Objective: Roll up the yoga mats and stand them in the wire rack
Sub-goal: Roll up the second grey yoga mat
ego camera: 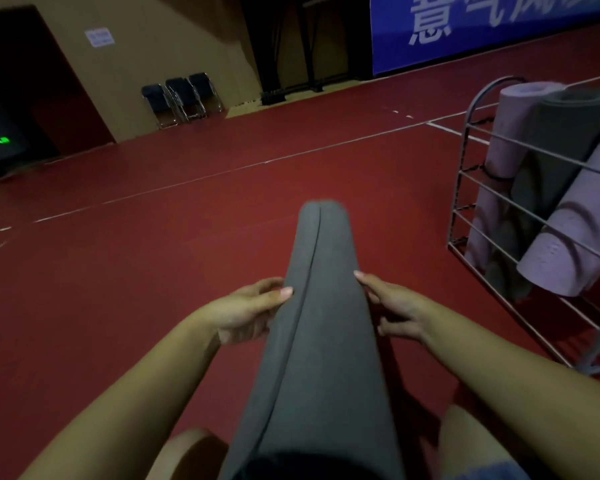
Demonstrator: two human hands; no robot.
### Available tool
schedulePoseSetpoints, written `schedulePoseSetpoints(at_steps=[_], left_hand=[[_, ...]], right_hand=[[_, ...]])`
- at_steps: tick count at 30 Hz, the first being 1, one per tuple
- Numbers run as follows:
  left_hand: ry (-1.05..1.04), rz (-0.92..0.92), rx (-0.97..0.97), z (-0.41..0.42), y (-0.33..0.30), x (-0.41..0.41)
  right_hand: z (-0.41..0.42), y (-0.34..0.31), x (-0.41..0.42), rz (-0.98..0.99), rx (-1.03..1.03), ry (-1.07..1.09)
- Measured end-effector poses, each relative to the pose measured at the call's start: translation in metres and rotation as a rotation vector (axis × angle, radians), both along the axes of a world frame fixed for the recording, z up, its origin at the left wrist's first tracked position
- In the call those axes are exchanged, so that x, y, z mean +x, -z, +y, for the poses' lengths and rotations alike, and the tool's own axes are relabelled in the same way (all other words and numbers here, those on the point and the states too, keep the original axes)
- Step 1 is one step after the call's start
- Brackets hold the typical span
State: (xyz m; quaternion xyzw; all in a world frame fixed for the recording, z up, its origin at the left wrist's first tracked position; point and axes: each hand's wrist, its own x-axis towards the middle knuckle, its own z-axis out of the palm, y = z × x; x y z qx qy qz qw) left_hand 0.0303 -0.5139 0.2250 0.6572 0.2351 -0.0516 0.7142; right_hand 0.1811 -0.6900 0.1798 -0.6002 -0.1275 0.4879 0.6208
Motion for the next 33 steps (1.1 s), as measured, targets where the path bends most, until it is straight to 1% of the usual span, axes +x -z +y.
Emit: schedulePoseSetpoints(at_steps=[3,5,7,9,10,11,13,14,15,16,19,20,21,24,28,31,33], left_hand=[[0.006,-0.221,-0.044,0.020,-0.004,0.003],[0.072,-0.316,-0.021,0.023,-0.003,0.006],[0.060,-0.379,-0.023,0.023,-0.006,0.012],[-0.020,-0.388,-0.031,0.021,-0.016,0.021],[-0.060,-0.389,0.001,0.018,-0.024,0.024],[-0.105,-0.410,0.049,0.017,-0.030,0.028],[-0.169,-0.531,0.137,0.017,-0.038,0.031],[-0.167,-0.578,0.136,0.015,-0.041,0.029],[-0.162,-0.608,0.114,0.010,-0.045,0.027],[-0.184,-0.622,0.095,0.005,-0.047,0.026],[-0.322,-0.585,0.177,-0.007,-0.050,0.020],[-0.339,-0.589,0.195,-0.009,-0.050,0.018],[-0.330,-0.589,0.206,-0.011,-0.049,0.016],[-0.212,-0.526,0.181,-0.023,-0.048,0.016],[-0.263,-0.448,0.148,-0.031,-0.049,0.023],[-0.211,-0.368,0.202,-0.030,-0.059,0.030],[-0.232,-0.326,0.173,-0.025,-0.064,0.037]], right_hand=[[0.002,-0.021,0.013,-0.081,0.226,0.039],[0.002,-0.028,0.020,-0.119,0.373,0.041],[0.001,-0.035,0.031,-0.236,0.440,0.028],[0.000,-0.050,0.034,-0.273,0.442,0.030],[0.003,-0.056,0.032,-0.295,0.423,0.052],[0.005,-0.063,0.027,-0.341,0.383,0.074],[0.008,-0.062,0.026,-0.512,0.238,0.121],[0.007,-0.057,0.024,-0.550,0.221,0.146],[0.005,-0.051,0.023,-0.560,0.250,0.174],[0.001,-0.047,0.021,-0.549,0.279,0.153],[-0.003,-0.043,0.016,-0.521,0.324,0.068],[-0.002,-0.047,0.013,-0.529,0.343,0.058],[0.000,-0.050,0.012,-0.531,0.358,0.069],[0.005,-0.055,0.008,-0.545,0.364,0.106],[0.004,-0.061,0.007,-0.455,0.297,0.113],[0.004,-0.077,0.015,-0.326,0.204,0.122],[0.004,-0.088,0.022,-0.285,0.142,0.121]])
